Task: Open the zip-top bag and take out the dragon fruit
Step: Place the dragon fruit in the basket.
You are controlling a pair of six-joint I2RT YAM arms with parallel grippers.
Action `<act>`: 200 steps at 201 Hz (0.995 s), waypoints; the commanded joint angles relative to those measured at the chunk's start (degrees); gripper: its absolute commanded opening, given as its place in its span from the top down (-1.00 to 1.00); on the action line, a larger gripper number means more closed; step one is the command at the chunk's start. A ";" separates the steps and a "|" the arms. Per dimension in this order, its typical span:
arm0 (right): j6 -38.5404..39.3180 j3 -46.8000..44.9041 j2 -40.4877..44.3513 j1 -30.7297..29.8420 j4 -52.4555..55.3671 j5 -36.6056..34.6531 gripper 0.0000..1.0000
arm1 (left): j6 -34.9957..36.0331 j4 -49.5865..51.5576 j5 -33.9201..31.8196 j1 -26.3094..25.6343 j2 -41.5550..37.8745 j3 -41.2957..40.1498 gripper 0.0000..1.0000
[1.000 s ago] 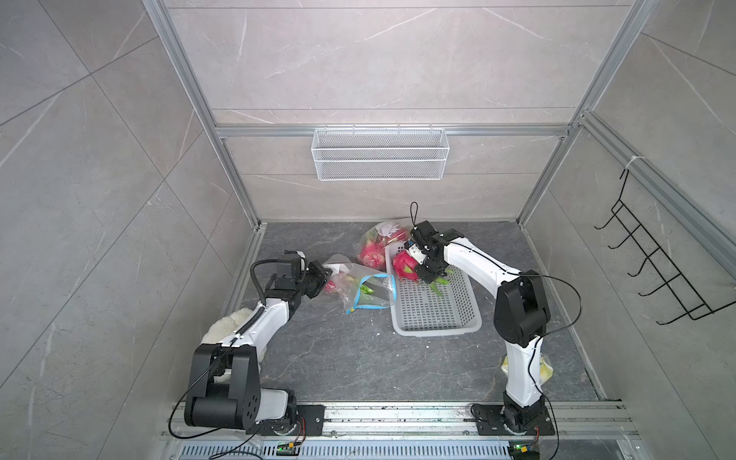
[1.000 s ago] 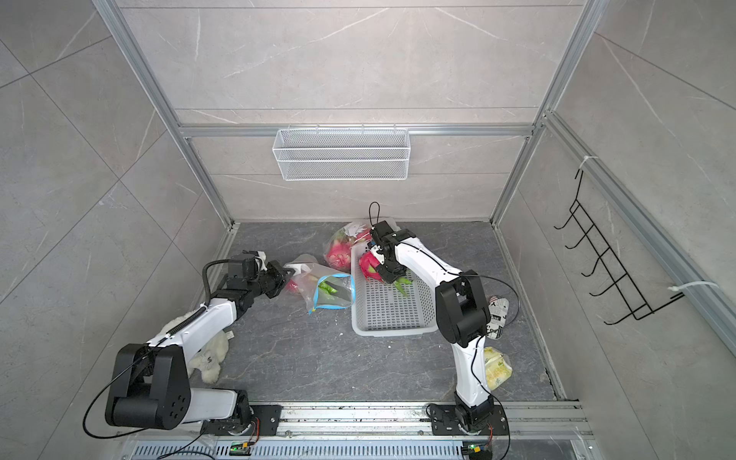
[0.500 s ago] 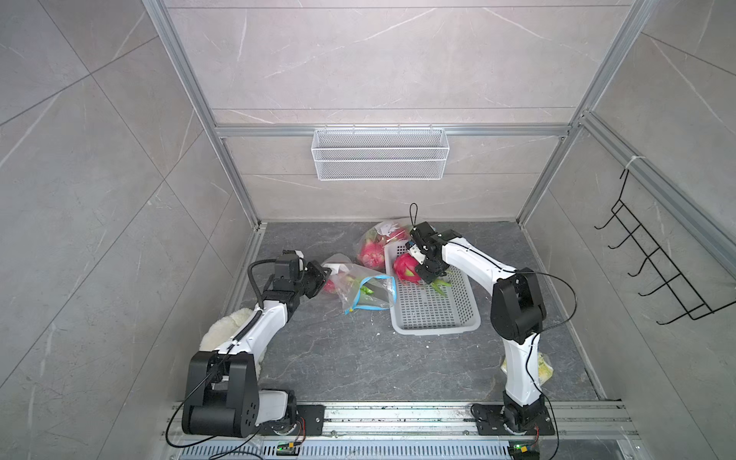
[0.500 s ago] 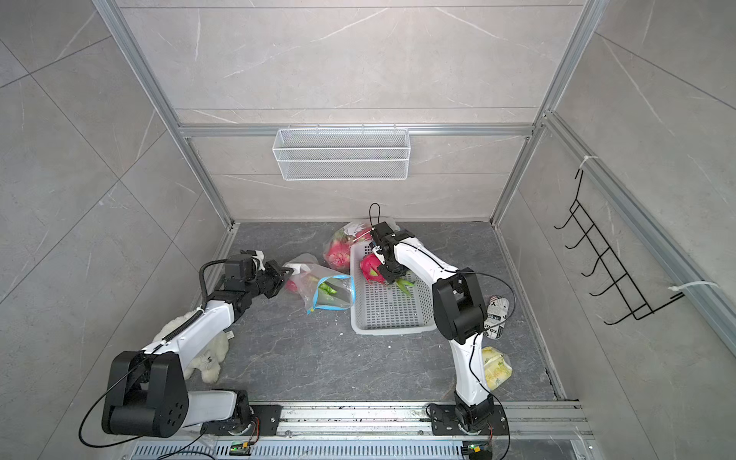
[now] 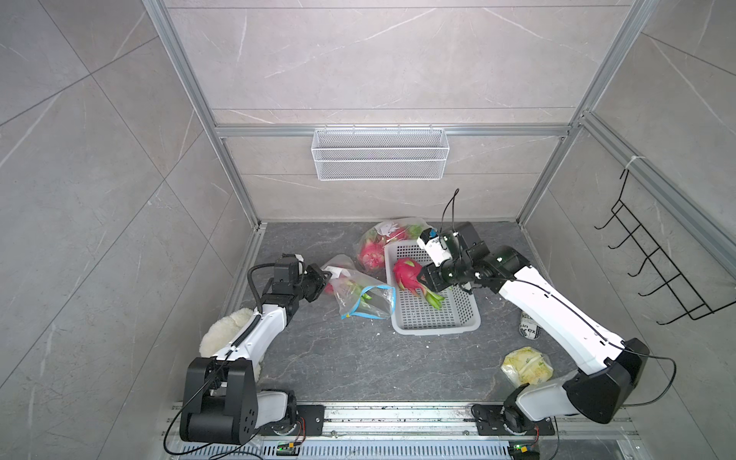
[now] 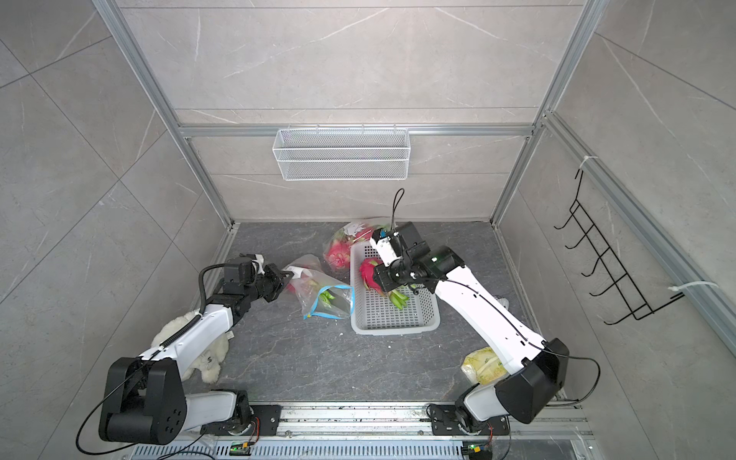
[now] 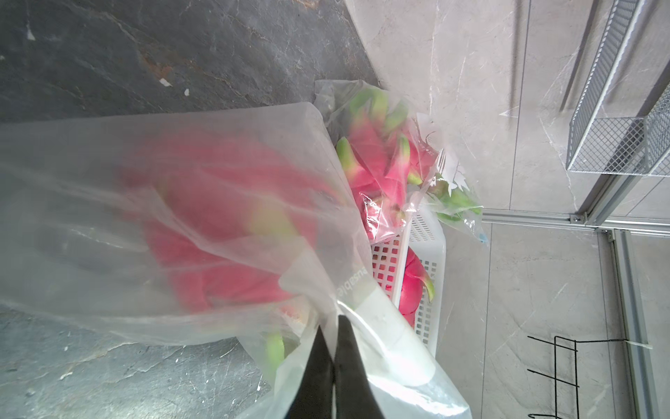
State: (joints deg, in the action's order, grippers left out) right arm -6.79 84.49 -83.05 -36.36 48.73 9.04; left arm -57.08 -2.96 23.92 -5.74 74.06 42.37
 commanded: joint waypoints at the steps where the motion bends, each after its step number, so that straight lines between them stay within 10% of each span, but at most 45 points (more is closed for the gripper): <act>1: -9.50 -4.99 0.16 -4.69 -8.24 5.68 0.33 | -1.08 -0.47 1.71 0.28 -2.17 -0.43 1.00; 63: -16.88 -9.49 -8.30 -12.54 -26.32 2.56 0.55 | -1.72 1.27 3.17 0.29 -3.62 -0.32 1.00; 200: -2.46 14.51 -36.74 -16.98 -27.68 -17.29 0.57 | -2.34 4.89 4.19 0.29 -7.88 -1.28 1.00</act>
State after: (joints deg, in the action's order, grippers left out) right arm -14.17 94.50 -115.74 -52.99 20.27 -2.94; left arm -59.11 1.08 25.87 -5.56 68.31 40.58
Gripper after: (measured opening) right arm 0.207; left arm 0.047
